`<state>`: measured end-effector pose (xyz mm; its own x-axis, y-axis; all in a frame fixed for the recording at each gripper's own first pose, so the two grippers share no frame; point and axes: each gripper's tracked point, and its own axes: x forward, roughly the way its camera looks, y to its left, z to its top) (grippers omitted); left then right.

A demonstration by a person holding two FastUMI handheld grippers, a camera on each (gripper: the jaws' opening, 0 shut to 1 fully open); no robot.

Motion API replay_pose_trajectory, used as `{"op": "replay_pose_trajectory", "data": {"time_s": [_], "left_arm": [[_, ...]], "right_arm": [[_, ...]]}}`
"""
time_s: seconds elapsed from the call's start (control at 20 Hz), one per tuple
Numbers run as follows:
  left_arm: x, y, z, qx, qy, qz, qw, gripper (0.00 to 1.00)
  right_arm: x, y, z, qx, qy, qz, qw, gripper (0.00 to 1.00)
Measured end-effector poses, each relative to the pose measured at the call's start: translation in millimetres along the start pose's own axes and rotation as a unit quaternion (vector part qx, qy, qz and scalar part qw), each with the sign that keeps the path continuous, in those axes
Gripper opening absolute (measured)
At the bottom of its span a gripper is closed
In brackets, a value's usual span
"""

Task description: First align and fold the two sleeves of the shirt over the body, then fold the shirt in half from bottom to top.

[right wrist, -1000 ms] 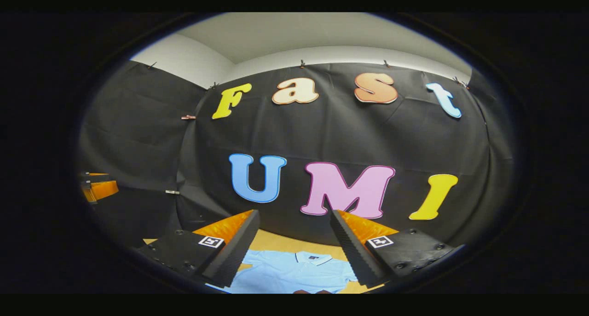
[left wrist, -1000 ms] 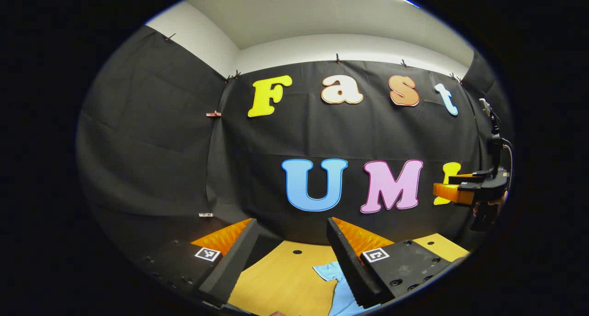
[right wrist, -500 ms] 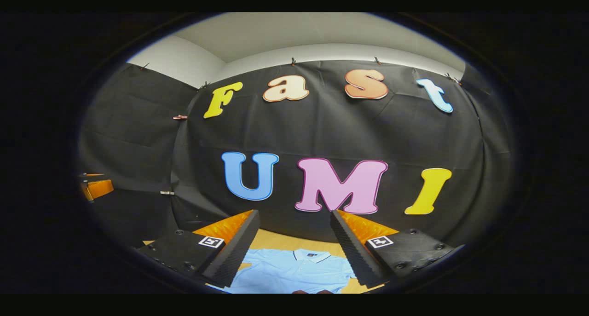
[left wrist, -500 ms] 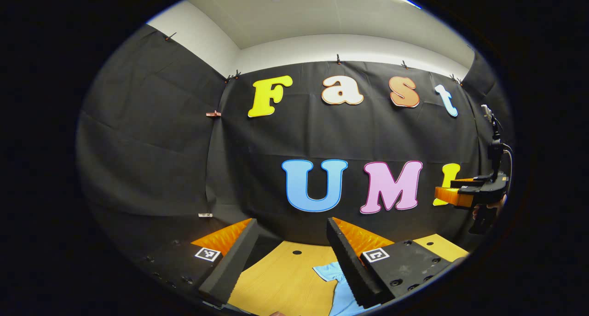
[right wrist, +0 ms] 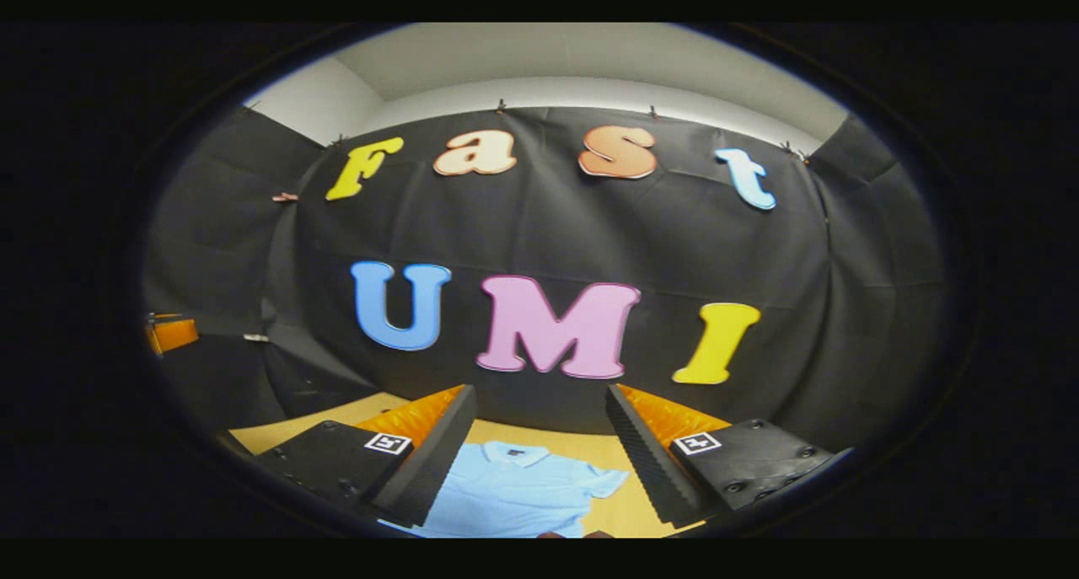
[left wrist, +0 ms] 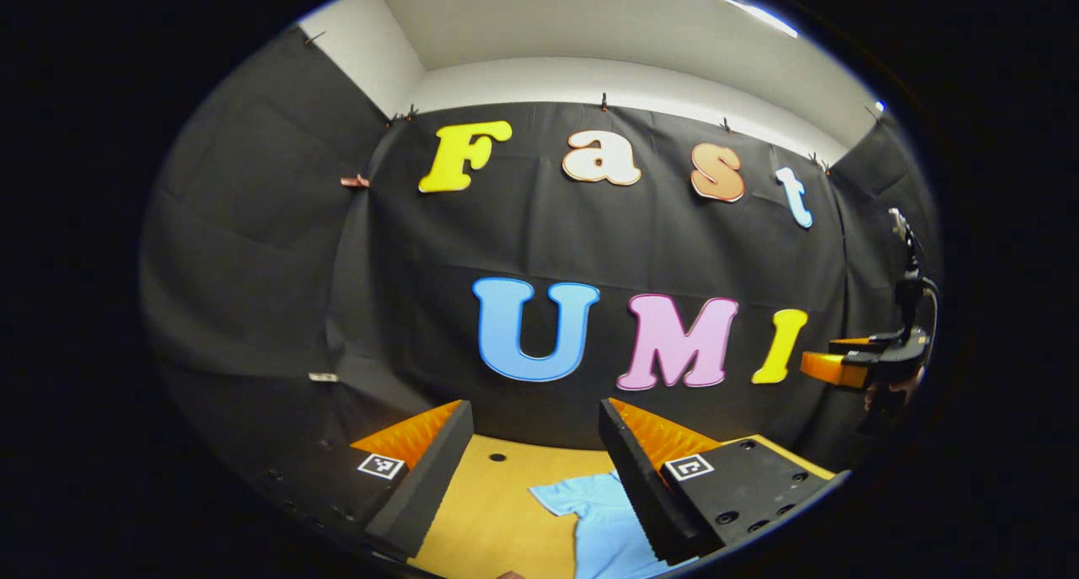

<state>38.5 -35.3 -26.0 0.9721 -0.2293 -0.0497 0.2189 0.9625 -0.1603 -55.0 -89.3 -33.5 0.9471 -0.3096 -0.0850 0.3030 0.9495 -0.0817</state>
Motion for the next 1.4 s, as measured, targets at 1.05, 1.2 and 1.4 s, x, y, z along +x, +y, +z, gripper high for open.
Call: {"op": "replay_pose_trajectory", "data": {"time_s": [1.05, 1.2, 1.4], "left_arm": [[158.7, -58.8, -89.5, -0.004, 0.058, -0.087, 0.995, 0.96], [185.8, -57.8, -105.8, 0.019, 0.081, -0.055, 0.995, 0.96], [204.5, -59.9, -137.1, 0.039, 0.120, -0.036, 0.991, 0.97]], "right_arm": [[136.5, -76.4, -217.7, 0.060, 0.212, 0.000, 0.975, 0.97], [191.8, -88.8, -281.3, 0.066, 0.253, 0.009, 0.965, 0.97], [234.6, -104.3, -372.2, 0.096, 0.317, 0.007, 0.943, 0.97]]}}
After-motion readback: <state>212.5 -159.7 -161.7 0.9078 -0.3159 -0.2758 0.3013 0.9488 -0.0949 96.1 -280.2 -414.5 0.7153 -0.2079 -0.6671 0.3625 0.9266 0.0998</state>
